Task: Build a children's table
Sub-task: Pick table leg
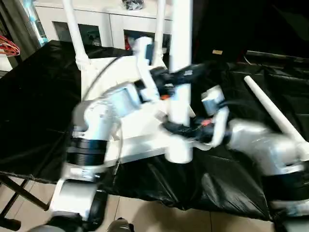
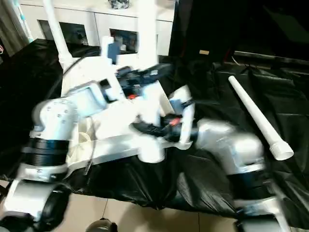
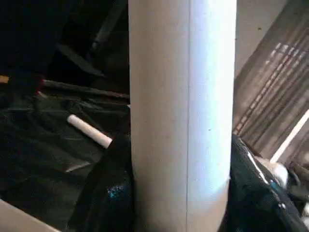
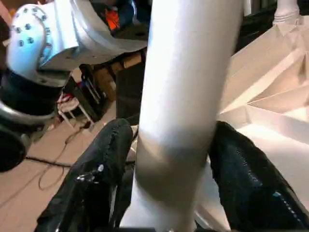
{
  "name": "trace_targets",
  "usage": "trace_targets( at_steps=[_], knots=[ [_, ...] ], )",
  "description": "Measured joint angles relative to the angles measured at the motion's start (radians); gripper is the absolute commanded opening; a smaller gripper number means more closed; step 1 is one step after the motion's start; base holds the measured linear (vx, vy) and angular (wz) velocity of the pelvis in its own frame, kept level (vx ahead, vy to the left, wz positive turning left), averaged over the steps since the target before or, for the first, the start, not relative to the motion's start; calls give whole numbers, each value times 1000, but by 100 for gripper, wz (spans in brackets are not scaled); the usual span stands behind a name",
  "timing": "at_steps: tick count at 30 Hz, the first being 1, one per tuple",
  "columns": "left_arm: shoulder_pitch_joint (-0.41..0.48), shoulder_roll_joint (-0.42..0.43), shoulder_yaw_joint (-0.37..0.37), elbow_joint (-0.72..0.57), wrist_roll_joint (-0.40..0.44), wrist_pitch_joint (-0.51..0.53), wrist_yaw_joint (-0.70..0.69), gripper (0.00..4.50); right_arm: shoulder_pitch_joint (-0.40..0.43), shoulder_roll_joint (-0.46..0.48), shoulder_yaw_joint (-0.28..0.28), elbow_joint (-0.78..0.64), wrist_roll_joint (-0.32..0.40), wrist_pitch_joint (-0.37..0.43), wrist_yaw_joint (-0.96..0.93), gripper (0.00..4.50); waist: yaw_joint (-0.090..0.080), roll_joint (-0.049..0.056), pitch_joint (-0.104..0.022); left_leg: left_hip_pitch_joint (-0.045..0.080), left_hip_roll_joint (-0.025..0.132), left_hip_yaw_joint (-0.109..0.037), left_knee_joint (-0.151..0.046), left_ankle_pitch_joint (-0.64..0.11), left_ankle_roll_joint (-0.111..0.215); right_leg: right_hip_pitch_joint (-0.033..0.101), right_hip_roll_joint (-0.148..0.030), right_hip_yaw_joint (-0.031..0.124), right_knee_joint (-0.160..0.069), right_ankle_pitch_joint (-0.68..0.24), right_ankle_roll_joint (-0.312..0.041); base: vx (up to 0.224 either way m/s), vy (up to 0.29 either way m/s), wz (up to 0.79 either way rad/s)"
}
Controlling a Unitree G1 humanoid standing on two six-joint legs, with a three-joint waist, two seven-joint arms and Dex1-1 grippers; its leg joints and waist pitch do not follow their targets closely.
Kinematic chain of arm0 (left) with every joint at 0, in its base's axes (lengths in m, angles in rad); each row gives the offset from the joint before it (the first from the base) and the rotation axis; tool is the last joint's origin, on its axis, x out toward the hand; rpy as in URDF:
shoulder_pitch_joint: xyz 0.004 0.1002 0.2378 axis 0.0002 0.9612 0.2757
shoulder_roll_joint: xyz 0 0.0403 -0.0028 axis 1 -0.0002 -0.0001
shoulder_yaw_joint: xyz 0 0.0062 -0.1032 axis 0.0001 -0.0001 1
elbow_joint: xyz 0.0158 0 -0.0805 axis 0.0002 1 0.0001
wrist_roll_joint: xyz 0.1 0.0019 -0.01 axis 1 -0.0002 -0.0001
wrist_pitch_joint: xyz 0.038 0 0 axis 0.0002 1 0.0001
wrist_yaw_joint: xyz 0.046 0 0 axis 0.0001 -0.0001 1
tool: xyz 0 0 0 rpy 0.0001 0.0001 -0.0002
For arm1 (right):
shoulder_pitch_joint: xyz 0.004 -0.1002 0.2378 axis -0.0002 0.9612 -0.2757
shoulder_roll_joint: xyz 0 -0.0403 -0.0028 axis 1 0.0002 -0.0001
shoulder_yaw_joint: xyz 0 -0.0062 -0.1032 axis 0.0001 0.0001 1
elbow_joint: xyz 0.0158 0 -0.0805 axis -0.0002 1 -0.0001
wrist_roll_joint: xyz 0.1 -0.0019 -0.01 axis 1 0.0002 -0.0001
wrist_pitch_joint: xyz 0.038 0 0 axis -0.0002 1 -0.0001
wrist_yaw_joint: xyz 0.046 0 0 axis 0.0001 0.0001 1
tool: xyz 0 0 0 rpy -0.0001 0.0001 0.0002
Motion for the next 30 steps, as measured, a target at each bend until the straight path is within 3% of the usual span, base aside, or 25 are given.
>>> trace_targets(
  at_steps=[1, 2, 5, 11, 24, 30],
  knots=[
    [0, 2, 0, 0, 0, -1, -12, 179, 0, -7, 0, 0, 5, 0, 13, 303, 0, -1, 0, 0, 0, 0, 0, 0, 0, 0, 0, 0, 0, 0, 0, 0, 0, 0],
    [0, 4, -2, 0, -1, -1, -25, 179, 0, -11, 1, 0, 5, 0, 27, 335, -1, -3, 1, 0, 0, 0, 0, 0, 0, 0, 0, 0, 0, 0, 0, 0, 0, 0],
    [0, 12, -21, 0, -2, -1, -60, 179, -3, -40, 14, 3, 8, 1, 73, 348, -1, -5, 2, 0, 0, 0, 1, 0, 0, 0, 0, 0, 0, 1, -2, 0, 0, 0],
    [0, 24, -54, 0, -11, 5, -113, 179, -33, -92, 49, 32, 11, 20, 157, 348, -1, -7, 2, 0, 0, 0, 1, 0, 1, 0, 0, 0, 1, 2, -4, 0, 0, 0],
    [0, 12, -76, -28, -34, 18, -165, 179, -37, -93, 127, 69, -1, 26, 243, 348, -1, -12, 1, 0, 1, 0, 3, 1, 1, 0, 0, 0, 2, 2, -4, 0, 0, 0],
    [0, -5, -76, -28, -49, 22, -167, 179, -38, -84, 131, 91, -14, 7, 247, 348, -1, -12, 1, 0, 1, 0, 4, 1, 1, 0, 0, 0, 3, 3, -4, 0, 0, 0]
  ],
)
